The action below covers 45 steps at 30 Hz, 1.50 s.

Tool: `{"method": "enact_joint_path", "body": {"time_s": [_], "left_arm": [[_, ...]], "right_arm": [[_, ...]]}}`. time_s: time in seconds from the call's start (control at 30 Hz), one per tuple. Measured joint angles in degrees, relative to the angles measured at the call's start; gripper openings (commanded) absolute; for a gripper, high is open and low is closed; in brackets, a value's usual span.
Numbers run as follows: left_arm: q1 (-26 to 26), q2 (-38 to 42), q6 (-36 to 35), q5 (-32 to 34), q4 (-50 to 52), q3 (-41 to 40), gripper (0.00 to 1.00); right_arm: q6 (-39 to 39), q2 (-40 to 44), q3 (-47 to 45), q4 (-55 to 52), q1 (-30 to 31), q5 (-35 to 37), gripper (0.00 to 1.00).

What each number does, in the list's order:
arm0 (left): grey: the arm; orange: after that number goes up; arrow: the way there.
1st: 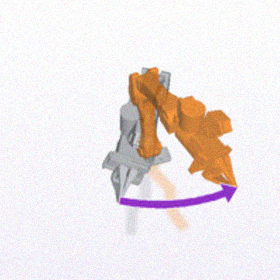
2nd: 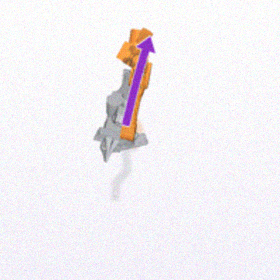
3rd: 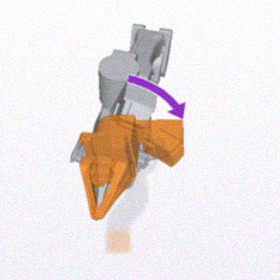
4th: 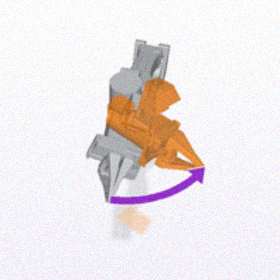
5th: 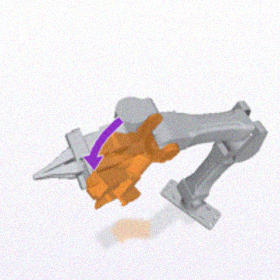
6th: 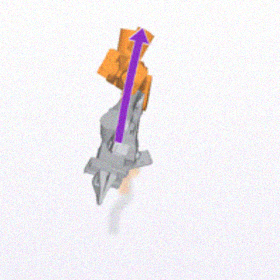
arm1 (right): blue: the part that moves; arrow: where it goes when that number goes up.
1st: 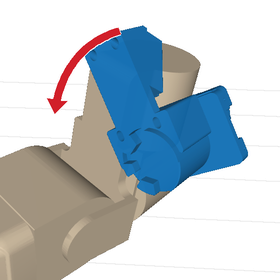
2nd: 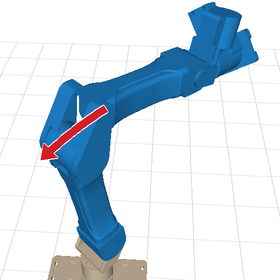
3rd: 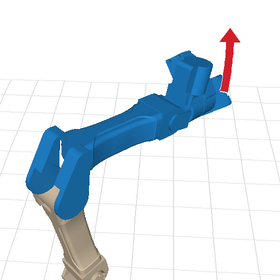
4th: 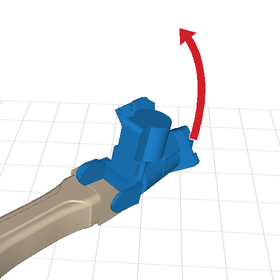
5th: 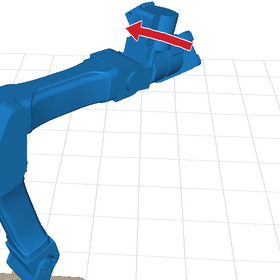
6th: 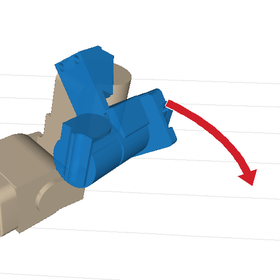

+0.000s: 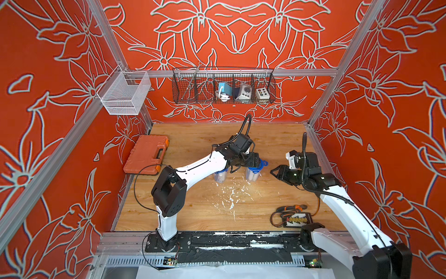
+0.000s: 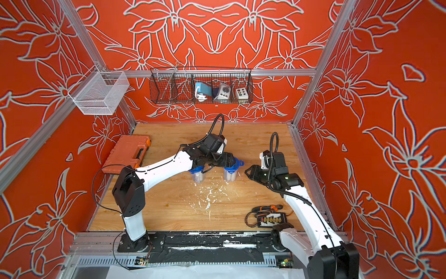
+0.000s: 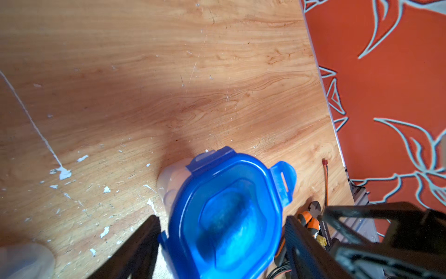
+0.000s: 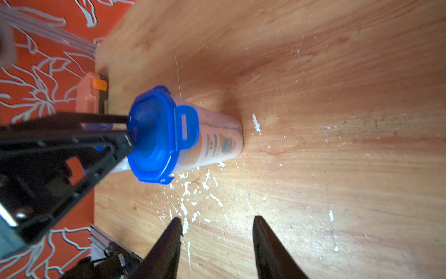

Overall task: Take out toiletry kits
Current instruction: Adjust the container at the center of the board.

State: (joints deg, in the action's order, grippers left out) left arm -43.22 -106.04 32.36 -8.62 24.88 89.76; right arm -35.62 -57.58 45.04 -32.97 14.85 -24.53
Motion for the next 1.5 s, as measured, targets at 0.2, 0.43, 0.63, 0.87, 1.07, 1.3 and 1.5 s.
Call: {"method": "enact_joint_path", "body": {"time_s": [0.2,0.43,0.63,0.87,1.07,1.3,1.5], "left_arm": [[0.26,-0.02,-2.14,1.29,1.81,-0.15,0.71],[0.57,-0.02,-3.21,0.96,1.36,-2.32,0.67],[0.5,0.39,-2.99,-1.57,-1.27,-4.2,0.65],[-0.09,1.53,-2.29,-2.49,-2.54,-6.16,0.64],[-0.24,1.62,-1.22,-2.89,-2.97,-6.43,0.63],[-1.07,1.68,-1.25,-4.13,-2.97,-6.45,0.67],[-2.6,4.61,-1.7,-2.84,-2.12,-10.95,0.8]], "right_arm": [[2.08,-7.06,2.82,-1.88,3.93,5.33,0.51],[2.86,-13.14,7.06,-1.07,3.96,7.19,0.53],[3.17,-16.52,11.41,-0.9,3.96,7.76,0.54],[3.78,-21.77,15.89,-1.57,3.96,8.15,0.54],[5.14,-25.11,18.88,-2.8,3.85,8.57,0.55],[7.04,-26.47,21.51,-5.57,3.67,11.21,0.58],[10.16,-26.47,23.04,-7.41,2.49,10.78,0.58]]}}
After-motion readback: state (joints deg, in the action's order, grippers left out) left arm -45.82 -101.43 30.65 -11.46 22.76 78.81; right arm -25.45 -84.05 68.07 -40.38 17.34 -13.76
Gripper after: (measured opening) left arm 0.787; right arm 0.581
